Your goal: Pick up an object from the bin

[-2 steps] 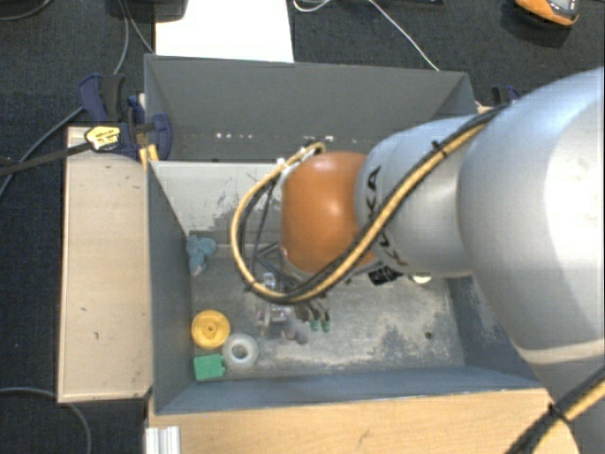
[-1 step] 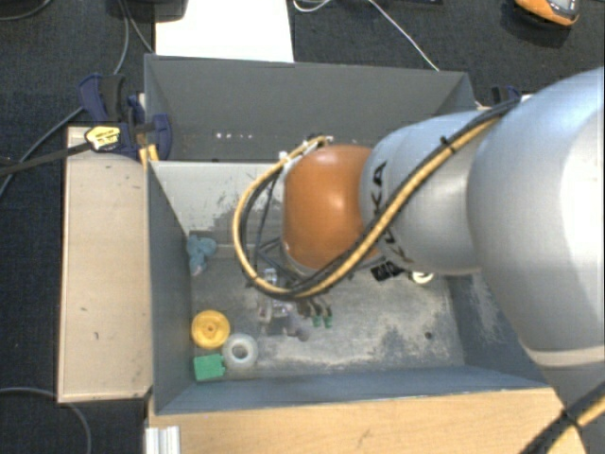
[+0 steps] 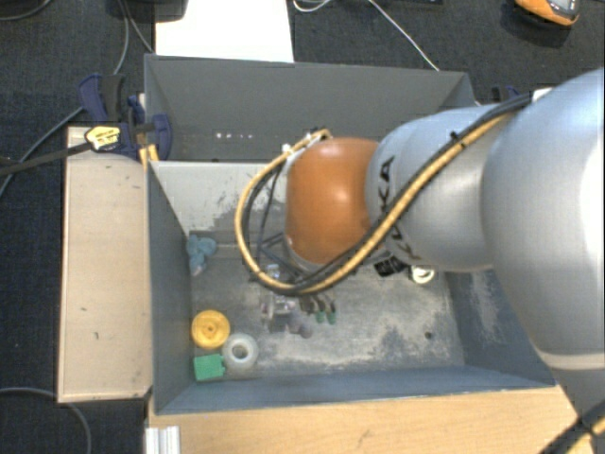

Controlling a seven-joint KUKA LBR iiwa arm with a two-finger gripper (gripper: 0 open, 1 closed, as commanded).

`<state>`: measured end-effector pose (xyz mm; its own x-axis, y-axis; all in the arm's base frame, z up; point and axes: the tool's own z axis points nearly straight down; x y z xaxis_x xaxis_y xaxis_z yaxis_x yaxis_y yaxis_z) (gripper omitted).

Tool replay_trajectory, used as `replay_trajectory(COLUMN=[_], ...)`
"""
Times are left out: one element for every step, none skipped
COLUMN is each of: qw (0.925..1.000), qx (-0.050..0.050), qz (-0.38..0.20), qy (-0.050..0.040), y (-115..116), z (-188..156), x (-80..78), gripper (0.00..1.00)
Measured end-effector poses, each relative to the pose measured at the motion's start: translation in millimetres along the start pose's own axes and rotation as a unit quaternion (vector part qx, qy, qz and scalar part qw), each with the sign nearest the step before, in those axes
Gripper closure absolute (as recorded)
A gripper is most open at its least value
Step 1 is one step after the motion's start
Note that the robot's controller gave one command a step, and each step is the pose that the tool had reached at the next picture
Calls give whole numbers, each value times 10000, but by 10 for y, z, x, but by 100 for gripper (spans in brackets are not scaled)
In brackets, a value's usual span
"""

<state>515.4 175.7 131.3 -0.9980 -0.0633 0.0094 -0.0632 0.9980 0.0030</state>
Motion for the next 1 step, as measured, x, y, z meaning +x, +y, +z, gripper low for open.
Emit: replay_trajectory(qw=[10000], qx=[0], qz=[0], qy=[-1], y=[0], z=[-134], x=[1], gripper=[100])
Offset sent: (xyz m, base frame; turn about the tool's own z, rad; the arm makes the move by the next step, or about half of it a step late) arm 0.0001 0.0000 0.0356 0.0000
